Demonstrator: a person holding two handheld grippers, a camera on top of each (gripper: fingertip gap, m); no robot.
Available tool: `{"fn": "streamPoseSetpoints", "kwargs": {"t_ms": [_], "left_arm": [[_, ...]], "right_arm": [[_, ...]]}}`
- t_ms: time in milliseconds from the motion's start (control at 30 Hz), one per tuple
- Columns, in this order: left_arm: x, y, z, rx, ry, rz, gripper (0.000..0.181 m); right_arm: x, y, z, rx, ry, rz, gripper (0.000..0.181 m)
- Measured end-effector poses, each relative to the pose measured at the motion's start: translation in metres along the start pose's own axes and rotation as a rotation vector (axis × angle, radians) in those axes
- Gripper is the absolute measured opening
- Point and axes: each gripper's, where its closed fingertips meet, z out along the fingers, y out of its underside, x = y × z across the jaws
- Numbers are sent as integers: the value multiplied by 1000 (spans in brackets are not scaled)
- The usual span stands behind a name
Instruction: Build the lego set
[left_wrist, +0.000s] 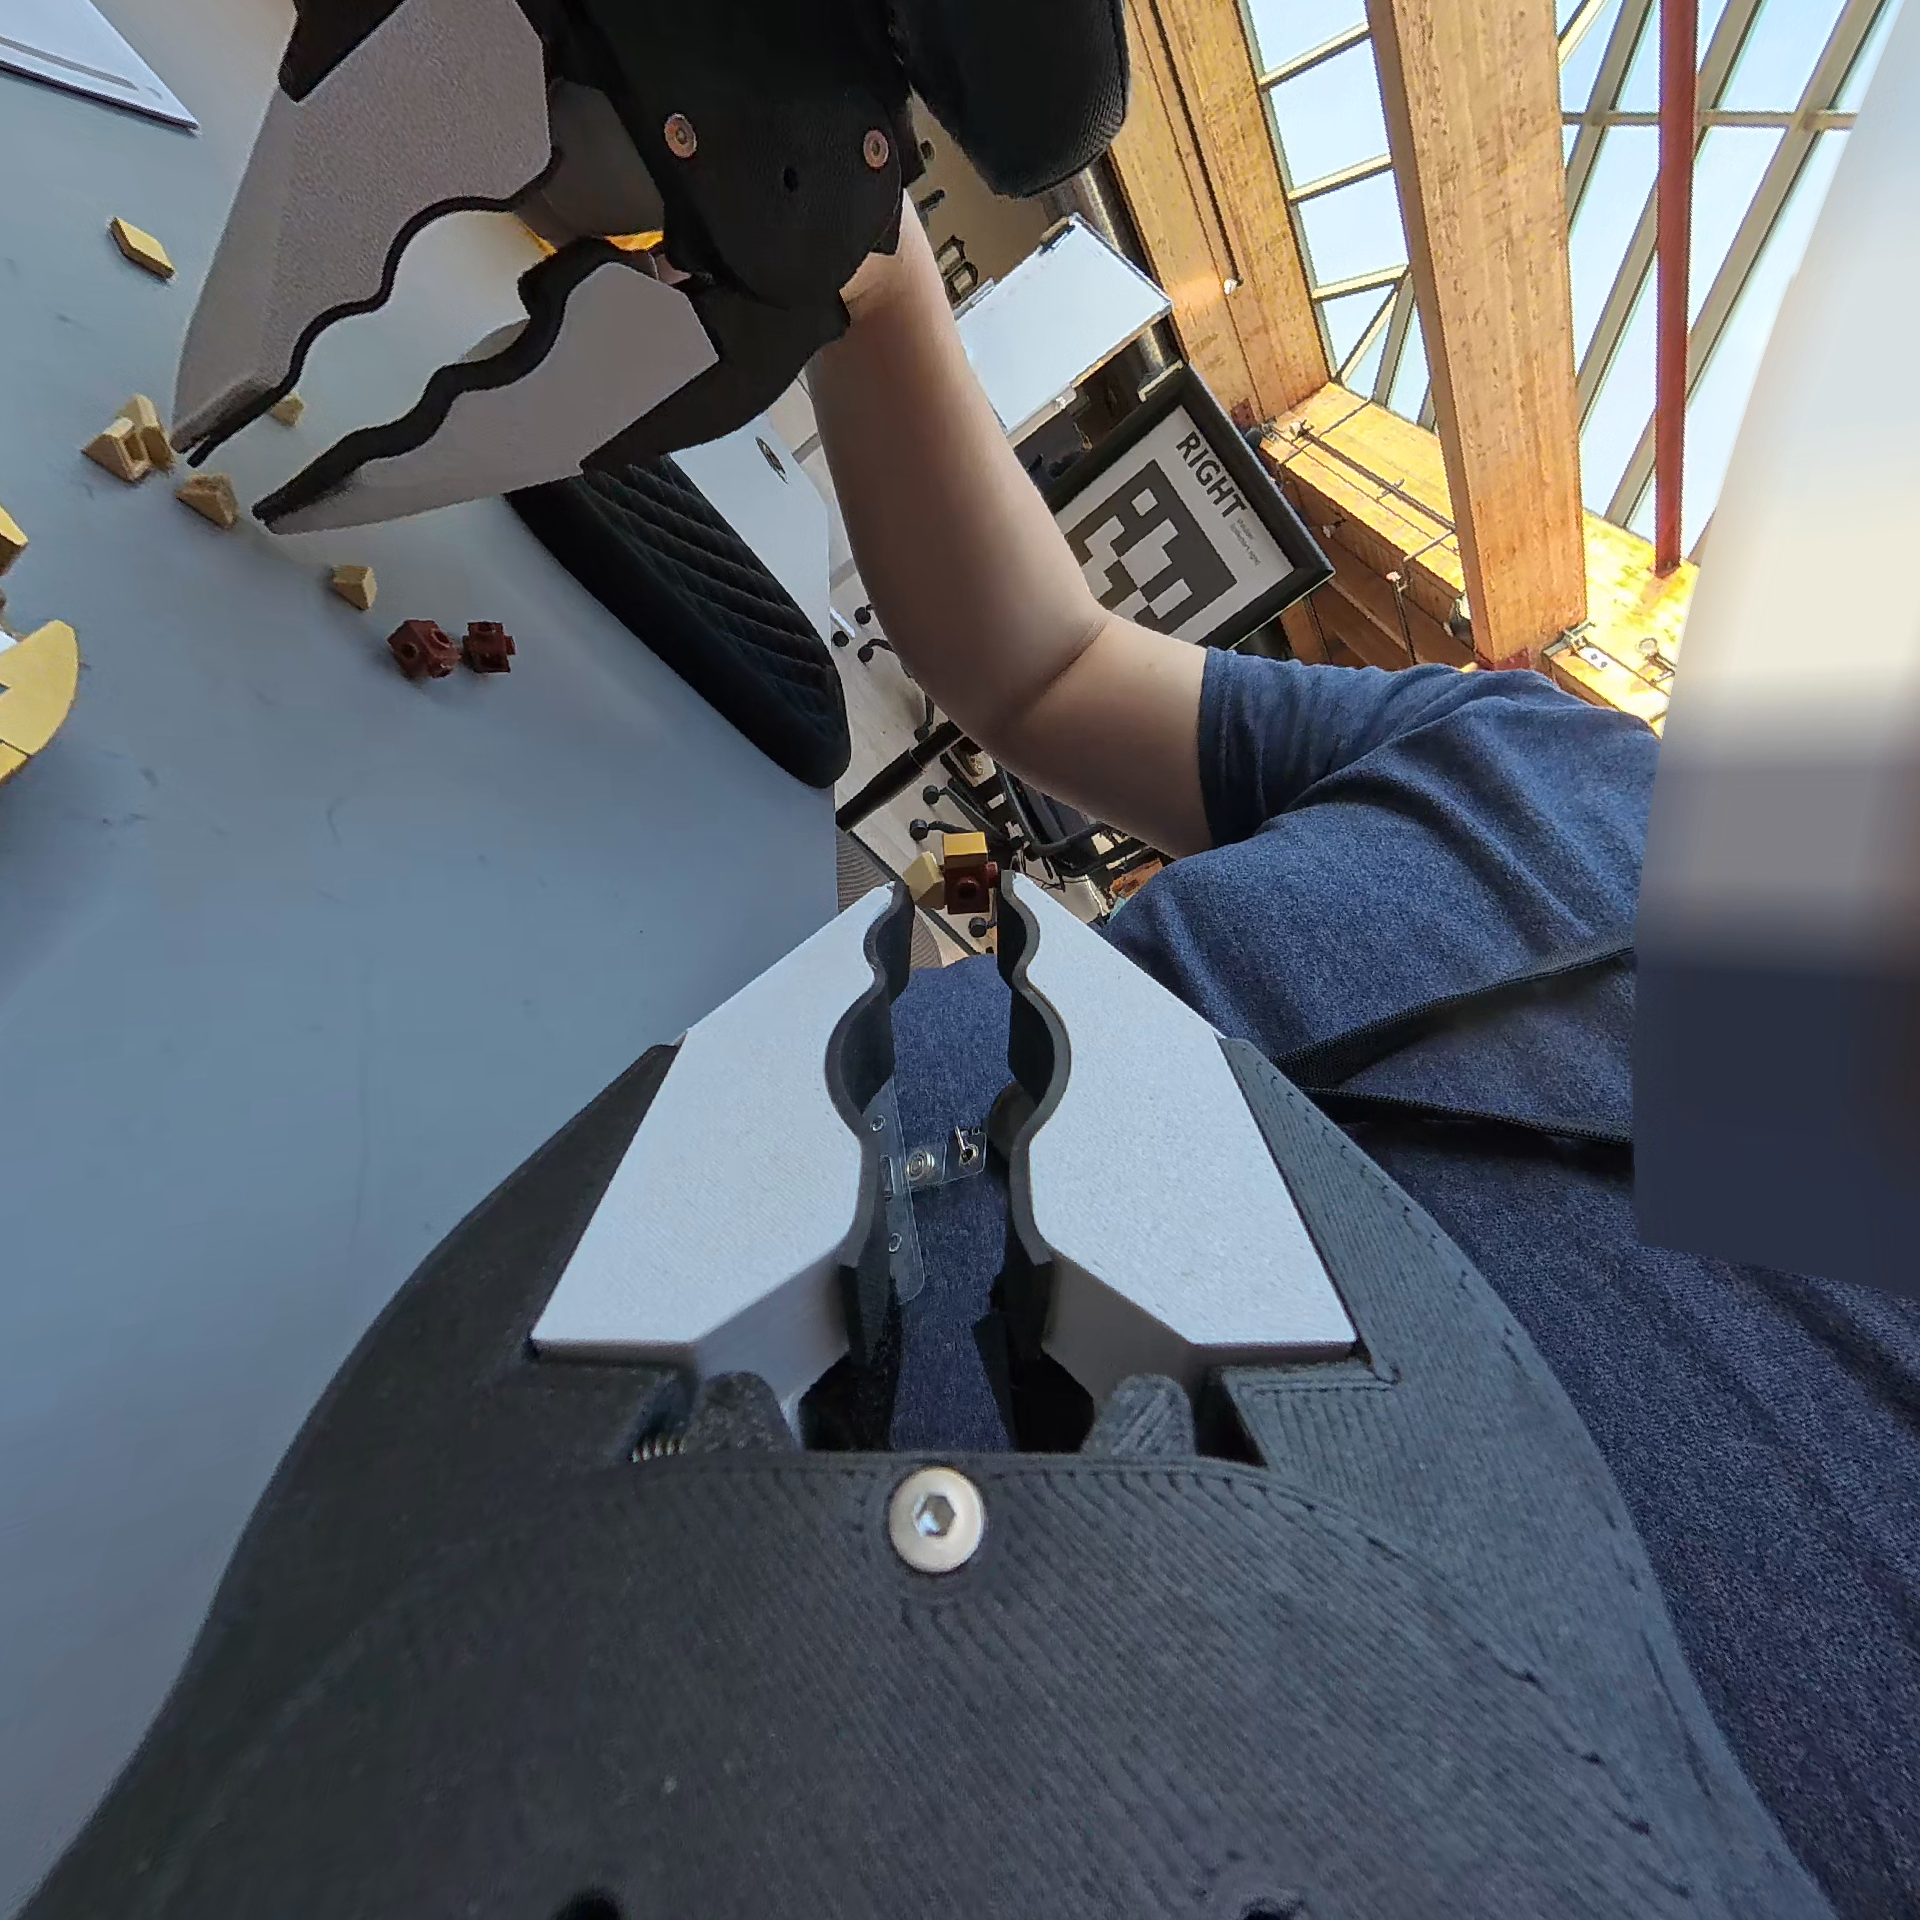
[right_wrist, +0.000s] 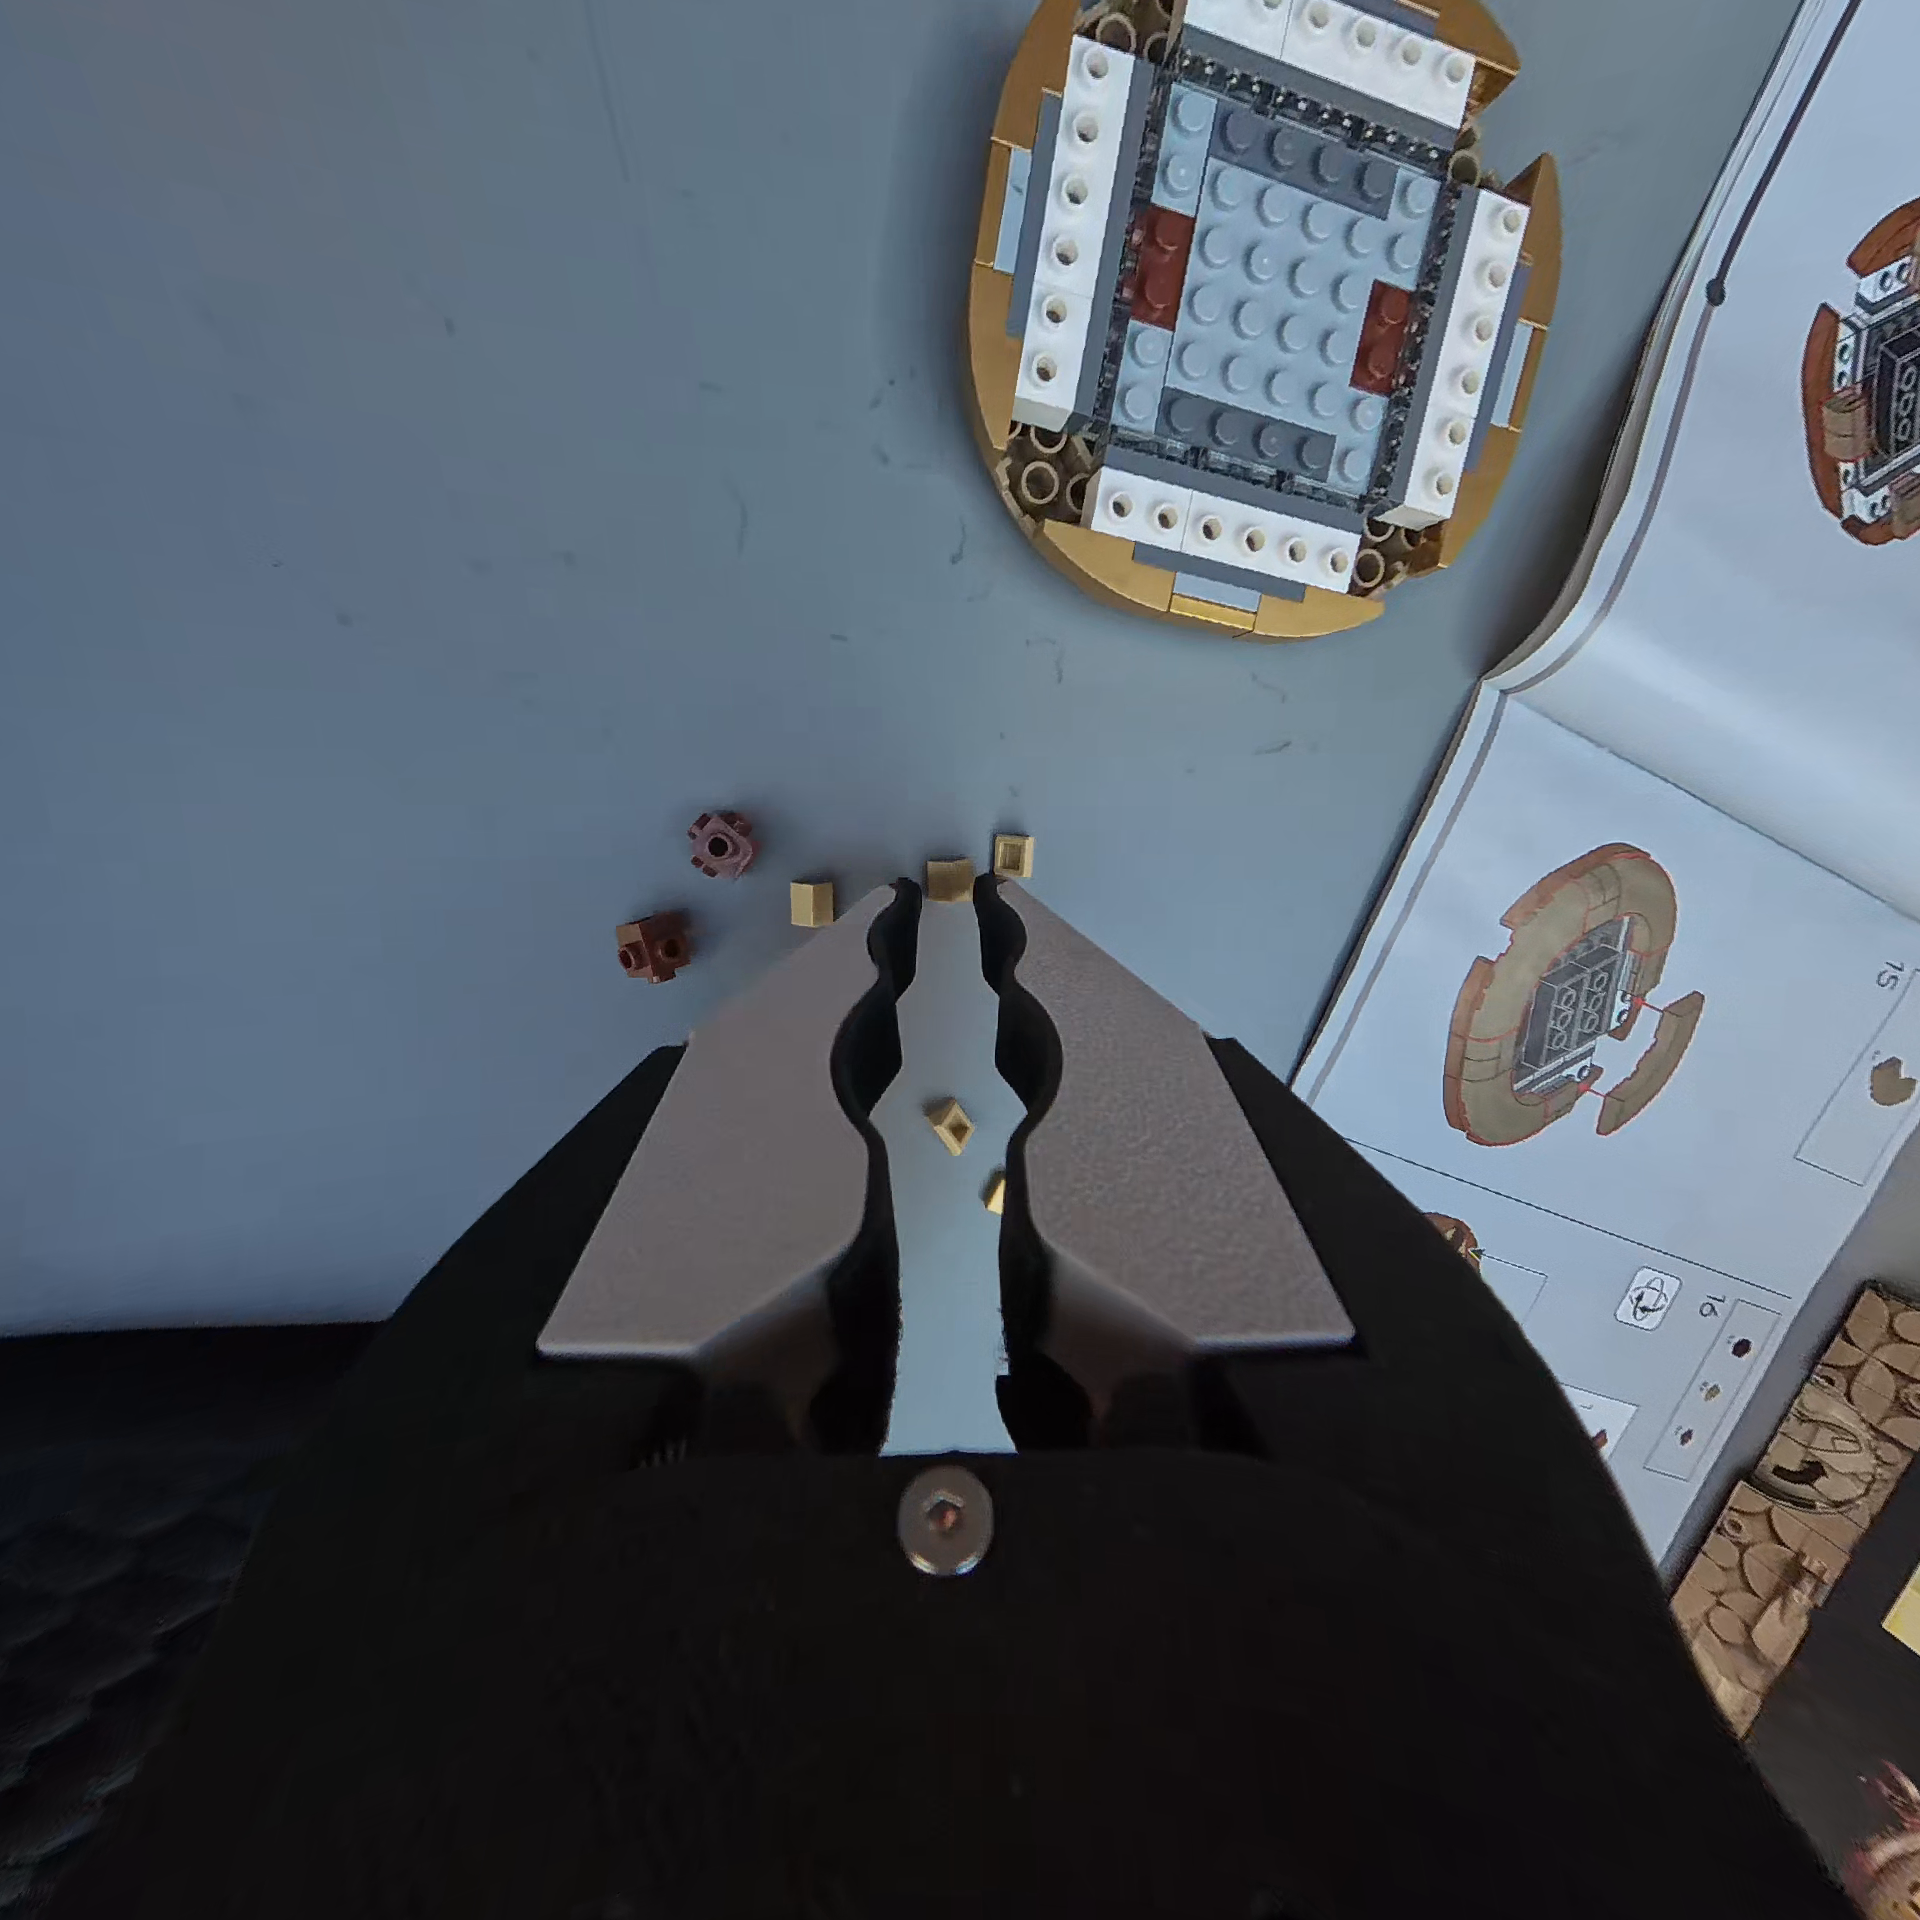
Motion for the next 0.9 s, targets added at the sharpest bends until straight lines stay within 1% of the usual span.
{"fn": "streamPoseSetpoints", "kwargs": {"t_ms": [267, 667, 800, 900], "left_arm": [[-1, 1, -1, 3, 5, -2, 14], [-3, 1, -3, 9, 6, -3, 14], [-4, 0, -4, 17, 2, -4, 14], [-6, -4, -7, 44, -8, -4, 14]], "right_arm": [[-1, -1, 2, -9, -33, 9, 6], [-4, -3, 0, 35, -37, 44, 4], [-5, -9, -6, 133, -21, 90, 3], [-5, -18, -15, 262, 7, 144, 3]]}}
